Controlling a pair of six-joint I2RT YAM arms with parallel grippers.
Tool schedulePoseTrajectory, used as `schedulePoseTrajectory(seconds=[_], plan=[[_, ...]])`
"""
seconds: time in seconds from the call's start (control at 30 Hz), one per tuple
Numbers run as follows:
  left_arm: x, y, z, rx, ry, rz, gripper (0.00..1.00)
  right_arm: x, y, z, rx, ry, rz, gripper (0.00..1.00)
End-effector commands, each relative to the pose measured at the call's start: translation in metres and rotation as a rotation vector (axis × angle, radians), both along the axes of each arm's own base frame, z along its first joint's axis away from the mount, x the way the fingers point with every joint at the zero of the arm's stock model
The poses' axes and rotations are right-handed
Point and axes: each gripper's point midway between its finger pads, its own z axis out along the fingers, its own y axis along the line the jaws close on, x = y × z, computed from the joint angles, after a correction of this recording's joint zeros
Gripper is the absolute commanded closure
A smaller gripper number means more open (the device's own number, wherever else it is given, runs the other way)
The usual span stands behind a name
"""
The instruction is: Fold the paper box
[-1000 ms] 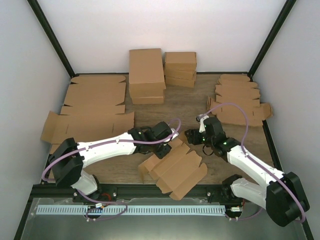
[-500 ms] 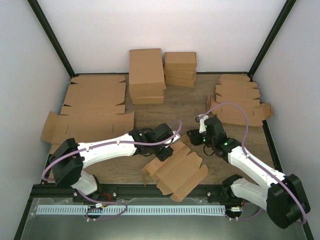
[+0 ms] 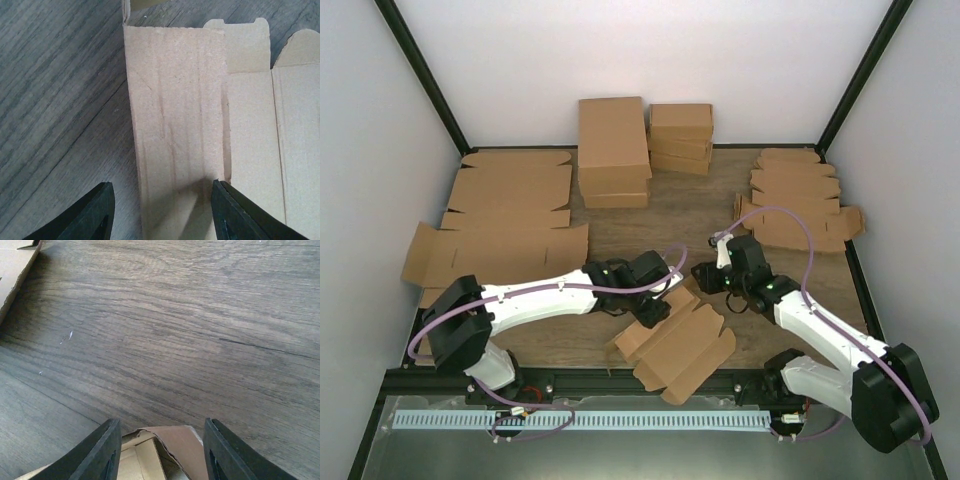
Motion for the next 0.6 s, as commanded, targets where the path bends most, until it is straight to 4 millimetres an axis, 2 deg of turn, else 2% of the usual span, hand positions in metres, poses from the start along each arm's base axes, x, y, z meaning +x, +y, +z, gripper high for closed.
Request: schedulePoseTrajectory(seconds=[0.0,0.2,0.3,0.43,0.57], plan=[[-0.007,-0.006,-0.004,-0.011,0.031,-0.019,0.42,0.001,0.005,0.015,0.034,-0.014,0.005,0.52],[-0.014,-0.012,0.003,-0.047,0.047,-0.051,0.37,-0.001,0.007,0.015,0.049,0.002,0.009,0.5],[-0.016,-0.013,0.003,-0.048,0.055,-0.056,0.32,-0.003,0.009,0.015,0.064,0.017,0.012,0.5],[-0.017,-0.017,0.001,-0.049,0.066,-0.064,0.32,-0.006,0.012,0.014,0.101,0.045,-0.009,0.51],[-0.022,-0.022,-0.003,-0.016,0.065,-0.08,0.27,-0.008,0.011,0.014,0.109,0.046,-0.01,0.51]])
